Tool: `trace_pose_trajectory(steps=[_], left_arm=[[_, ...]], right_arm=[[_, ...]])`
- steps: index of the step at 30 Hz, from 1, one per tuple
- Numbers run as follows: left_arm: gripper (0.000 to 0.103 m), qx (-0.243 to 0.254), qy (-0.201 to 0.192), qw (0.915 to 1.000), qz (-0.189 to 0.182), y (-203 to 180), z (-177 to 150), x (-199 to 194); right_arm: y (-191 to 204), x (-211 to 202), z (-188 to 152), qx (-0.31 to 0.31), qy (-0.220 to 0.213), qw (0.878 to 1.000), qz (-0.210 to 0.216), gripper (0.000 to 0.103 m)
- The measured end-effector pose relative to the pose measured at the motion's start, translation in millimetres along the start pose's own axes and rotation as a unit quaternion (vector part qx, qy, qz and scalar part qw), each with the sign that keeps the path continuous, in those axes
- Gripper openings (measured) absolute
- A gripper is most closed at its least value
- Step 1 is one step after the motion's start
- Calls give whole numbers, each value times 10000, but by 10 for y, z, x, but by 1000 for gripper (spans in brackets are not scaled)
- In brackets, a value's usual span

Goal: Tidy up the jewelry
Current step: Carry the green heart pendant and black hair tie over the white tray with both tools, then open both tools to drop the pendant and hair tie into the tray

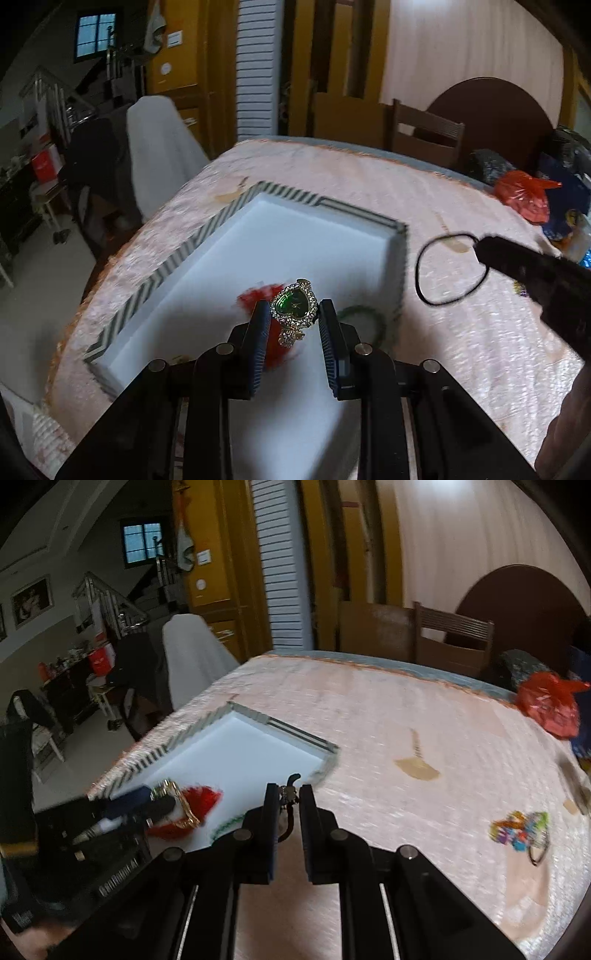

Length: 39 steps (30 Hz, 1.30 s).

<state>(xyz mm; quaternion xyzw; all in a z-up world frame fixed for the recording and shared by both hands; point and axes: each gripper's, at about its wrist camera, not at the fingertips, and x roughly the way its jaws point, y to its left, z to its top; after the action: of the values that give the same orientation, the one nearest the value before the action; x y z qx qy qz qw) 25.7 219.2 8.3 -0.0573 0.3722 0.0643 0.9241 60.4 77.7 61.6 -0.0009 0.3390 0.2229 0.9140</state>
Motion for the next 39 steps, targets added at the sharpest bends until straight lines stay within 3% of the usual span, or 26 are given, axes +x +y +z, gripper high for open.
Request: trace_pose_trajectory(steps=[5, 12, 19, 24, 28, 34, 39], left_arm=[[47, -36, 131, 9996, 228, 144, -103, 96], [47, -137, 384, 9982, 437, 311, -285, 263], [48, -191, 505, 9974, 469, 362, -347, 299], [48, -294, 407, 9969, 604, 373, -288, 243], [49, -326, 283, 9973, 599, 276, -209, 186], [52, -11, 98, 9997, 207, -255, -68, 125], [57, 545, 204, 9978, -328, -1008, -107, 213]], right_arm=[[186, 295, 43, -67, 228, 9993, 279, 11], [298, 693, -147, 145, 752, 9946, 706, 11], [308, 805, -356, 196, 927, 9928, 740, 11], [224, 690, -318, 293, 715, 9926, 934, 35], [-2, 504, -263, 436, 448, 9942, 873, 37], [-746, 218, -418, 955, 213, 9948, 273, 37], [-1641, 3, -720, 1359, 399, 9867, -797, 38]])
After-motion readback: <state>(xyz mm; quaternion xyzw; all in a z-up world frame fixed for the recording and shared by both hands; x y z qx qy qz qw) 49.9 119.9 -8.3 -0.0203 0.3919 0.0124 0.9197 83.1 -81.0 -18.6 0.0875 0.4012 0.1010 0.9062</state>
